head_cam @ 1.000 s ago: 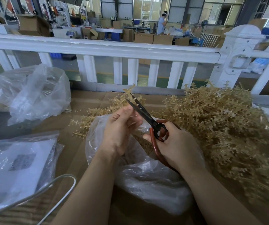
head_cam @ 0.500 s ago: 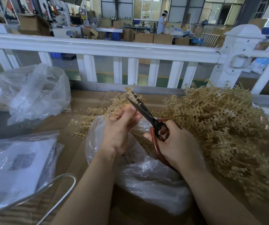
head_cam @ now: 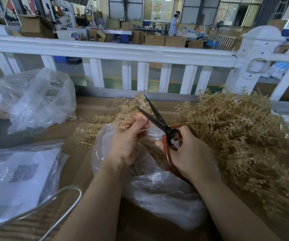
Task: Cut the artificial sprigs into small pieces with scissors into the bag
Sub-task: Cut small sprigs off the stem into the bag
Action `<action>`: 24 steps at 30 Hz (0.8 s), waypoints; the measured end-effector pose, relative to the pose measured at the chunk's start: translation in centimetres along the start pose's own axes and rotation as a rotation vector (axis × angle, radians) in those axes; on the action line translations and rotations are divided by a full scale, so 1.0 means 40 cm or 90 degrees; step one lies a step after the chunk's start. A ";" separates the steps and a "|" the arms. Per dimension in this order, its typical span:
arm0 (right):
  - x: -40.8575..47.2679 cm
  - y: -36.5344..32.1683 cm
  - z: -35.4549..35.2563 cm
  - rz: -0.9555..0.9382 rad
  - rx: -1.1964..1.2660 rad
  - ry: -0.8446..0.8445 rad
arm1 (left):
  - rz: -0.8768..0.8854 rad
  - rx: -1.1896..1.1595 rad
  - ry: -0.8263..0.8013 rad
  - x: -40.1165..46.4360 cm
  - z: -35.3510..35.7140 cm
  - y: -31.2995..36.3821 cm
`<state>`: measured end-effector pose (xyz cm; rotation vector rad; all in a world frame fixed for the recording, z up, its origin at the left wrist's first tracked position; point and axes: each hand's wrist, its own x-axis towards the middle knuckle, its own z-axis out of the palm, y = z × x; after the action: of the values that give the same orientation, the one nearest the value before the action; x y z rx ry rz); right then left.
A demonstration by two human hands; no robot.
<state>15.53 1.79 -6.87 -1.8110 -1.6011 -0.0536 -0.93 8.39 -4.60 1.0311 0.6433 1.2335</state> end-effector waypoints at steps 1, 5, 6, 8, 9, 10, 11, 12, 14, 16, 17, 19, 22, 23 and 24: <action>0.001 0.000 0.000 0.000 -0.006 -0.005 | -0.005 0.006 0.003 -0.001 0.003 -0.002; 0.005 0.002 0.000 0.001 -0.016 -0.007 | -0.025 -0.013 -0.013 0.000 0.003 -0.007; 0.004 0.003 -0.001 0.001 -0.016 -0.006 | -0.027 -0.022 -0.020 0.000 0.003 -0.008; 0.004 0.005 -0.001 0.001 -0.012 -0.005 | -0.034 -0.029 -0.030 -0.001 0.006 -0.009; 0.003 0.005 0.000 -0.002 -0.006 -0.004 | -0.039 -0.027 -0.032 -0.002 0.009 -0.009; 0.003 0.006 0.000 -0.005 -0.002 -0.002 | -0.042 -0.023 -0.032 -0.002 0.010 -0.010; 0.003 0.005 0.000 -0.008 0.000 -0.001 | -0.047 -0.021 -0.031 -0.001 0.010 -0.010; 0.003 0.005 0.000 -0.010 0.001 0.000 | -0.053 -0.021 -0.029 0.000 0.010 -0.011; 0.003 0.005 0.001 -0.014 -0.001 0.001 | -0.064 -0.033 -0.035 0.000 0.010 -0.012; 0.003 0.006 0.002 -0.016 -0.004 0.005 | -0.073 -0.041 -0.047 -0.002 0.013 -0.012; 0.003 0.007 0.003 -0.016 -0.005 0.006 | -0.075 -0.040 -0.051 -0.001 0.013 -0.013; 0.005 0.009 0.006 -0.009 -0.001 0.003 | -0.074 -0.041 -0.054 0.000 0.010 -0.015; 0.006 0.012 0.008 0.012 0.010 -0.002 | -0.068 -0.050 -0.062 0.002 0.012 -0.013; 0.005 0.013 0.009 0.018 0.014 -0.002 | -0.062 -0.049 -0.058 0.002 0.014 -0.011; 0.005 0.012 0.009 0.023 0.018 -0.003 | -0.050 -0.052 -0.041 0.002 0.016 -0.007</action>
<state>15.87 2.16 -7.27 -1.8193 -1.5634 -0.0096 -0.23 8.27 -4.58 0.9644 0.5738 1.1446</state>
